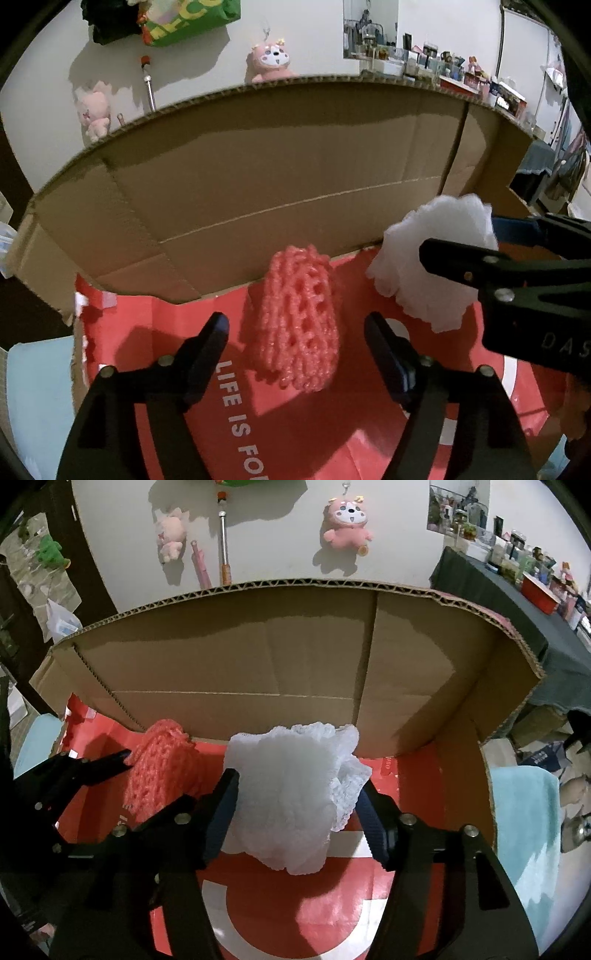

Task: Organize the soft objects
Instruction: 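Open both tools to release the net and puff in the box, then withdraw both tools back toward the remaining items on the table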

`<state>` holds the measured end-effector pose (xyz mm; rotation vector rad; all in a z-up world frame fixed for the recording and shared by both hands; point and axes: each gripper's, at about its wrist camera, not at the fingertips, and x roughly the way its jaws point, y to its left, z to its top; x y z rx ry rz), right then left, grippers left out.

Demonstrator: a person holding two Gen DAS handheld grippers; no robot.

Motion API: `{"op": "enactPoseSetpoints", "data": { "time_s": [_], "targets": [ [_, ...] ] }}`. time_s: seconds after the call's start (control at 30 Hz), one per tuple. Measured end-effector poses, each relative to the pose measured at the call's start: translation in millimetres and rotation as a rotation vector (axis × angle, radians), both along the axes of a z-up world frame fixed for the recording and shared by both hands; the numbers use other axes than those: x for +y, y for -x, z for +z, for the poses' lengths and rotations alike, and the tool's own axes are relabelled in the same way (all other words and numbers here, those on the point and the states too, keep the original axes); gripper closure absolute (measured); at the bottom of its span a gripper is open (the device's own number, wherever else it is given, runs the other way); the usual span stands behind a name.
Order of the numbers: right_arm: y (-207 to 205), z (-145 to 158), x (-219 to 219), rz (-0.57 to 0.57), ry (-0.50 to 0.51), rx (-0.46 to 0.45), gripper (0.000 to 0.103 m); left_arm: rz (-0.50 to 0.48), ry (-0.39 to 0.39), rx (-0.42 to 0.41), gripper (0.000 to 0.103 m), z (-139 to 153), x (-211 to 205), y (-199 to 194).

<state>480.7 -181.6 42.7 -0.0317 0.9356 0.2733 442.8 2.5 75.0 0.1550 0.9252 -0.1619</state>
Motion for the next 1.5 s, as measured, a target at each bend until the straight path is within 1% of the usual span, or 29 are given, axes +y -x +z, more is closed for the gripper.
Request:
{"op": "enactPoseSetpoints", "data": {
  "time_s": [0.03, 0.07, 0.1, 0.17, 0.27, 0.37, 0.43, 0.53, 0.6, 0.7, 0.83, 0.9, 0.97, 1.0, 1.1, 1.2, 1.23, 1.33, 1.43, 1.5],
  "targets": [
    [0.4, 0.7, -0.6, -0.005, 0.001, 0.001, 0.037, 0.0, 0.003, -0.002, 0.022, -1.0, -1.5, 1.6],
    [1.4, 2.5, -1.2, -0.015, 0.005, -0.004, 0.03, 0.001, 0.007, -0.004, 0.022, 0.2, -1.1, 3.7],
    [2.3, 4.3, -0.8, -0.019, 0.006, -0.011, 0.028, 0.002, 0.012, -0.01, 0.02, 2.6, -0.6, 6.6],
    [4.9, 8.7, -2.4, -0.025, 0.006, -0.02, 0.028, 0.004, 0.018, -0.02, 0.018, 9.5, -2.2, 8.8],
    [10.5, 16.1, -5.8, -0.042, 0.0, -0.027, 0.028, 0.009, 0.025, -0.05, 0.014, 23.7, -3.9, 22.9],
    [20.1, 28.7, -11.1, -0.052, -0.013, -0.041, 0.028, 0.011, 0.039, -0.095, 0.01, 44.3, -2.1, 39.0],
    [31.5, 40.7, -13.5, -0.058, -0.013, -0.064, 0.027, 0.013, 0.054, -0.128, 0.006, 61.2, -0.5, 53.5],
    [54.4, 60.7, -15.8, -0.059, -0.002, -0.105, 0.027, 0.011, 0.073, -0.182, 0.002, 87.7, 1.6, 76.7],
    [71.4, 76.4, -18.7, -0.058, 0.006, -0.137, 0.023, 0.009, 0.084, -0.22, 0.0, 104.8, 2.1, 98.0],
    [100.4, 100.7, -24.1, -0.058, 0.011, -0.191, 0.021, 0.007, 0.098, -0.263, 0.0, 127.2, 4.4, 126.9],
    [142.4, 132.9, -29.2, -0.057, 0.01, -0.258, 0.017, 0.008, 0.118, -0.312, 0.0, 149.1, 6.5, 162.6],
    [164.7, 146.5, -29.8, -0.053, 0.014, -0.291, 0.013, 0.006, 0.138, -0.341, 0.0, 160.8, 8.3, 184.5],
    [185.0, 157.1, -30.5, -0.041, 0.016, -0.322, 0.013, 0.014, 0.16, -0.354, 0.0, 167.8, 10.2, 201.6],
    [198.4, 162.0, -30.0, -0.032, 0.02, -0.34, 0.012, 0.013, 0.187, -0.361, 0.0, 173.1, 12.7, 214.5],
    [234.6, 173.0, -30.3, -0.008, 0.014, -0.385, 0.012, 0.015, 0.224, -0.383, 0.0, 180.7, 17.6, 242.3],
    [268.4, 177.6, -31.4, 0.008, 0.007, -0.423, 0.012, 0.017, 0.206, -0.43, 0.0, 186.1, 18.9, 270.0],
    [279.2, 178.4, -30.9, 0.013, 0.01, -0.439, 0.012, 0.014, 0.212, -0.44, 0.0, 186.9, 20.3, 280.2],
    [311.5, 177.9, -29.4, 0.03, 0.03, -0.489, 0.012, 0.008, 0.226, -0.456, 0.0, 186.1, 23.0, 306.0],
    [344.0, 172.0, -29.5, 0.055, 0.021, -0.526, 0.01, 0.001, 0.207, -0.495, 0.0, 182.7, 23.0, 330.8],
    [363.6, 165.4, -32.0, 0.049, 0.024, -0.551, 0.009, -0.002, 0.201, -0.509, 0.0, 177.3, 21.7, 347.6]
  ]
}}
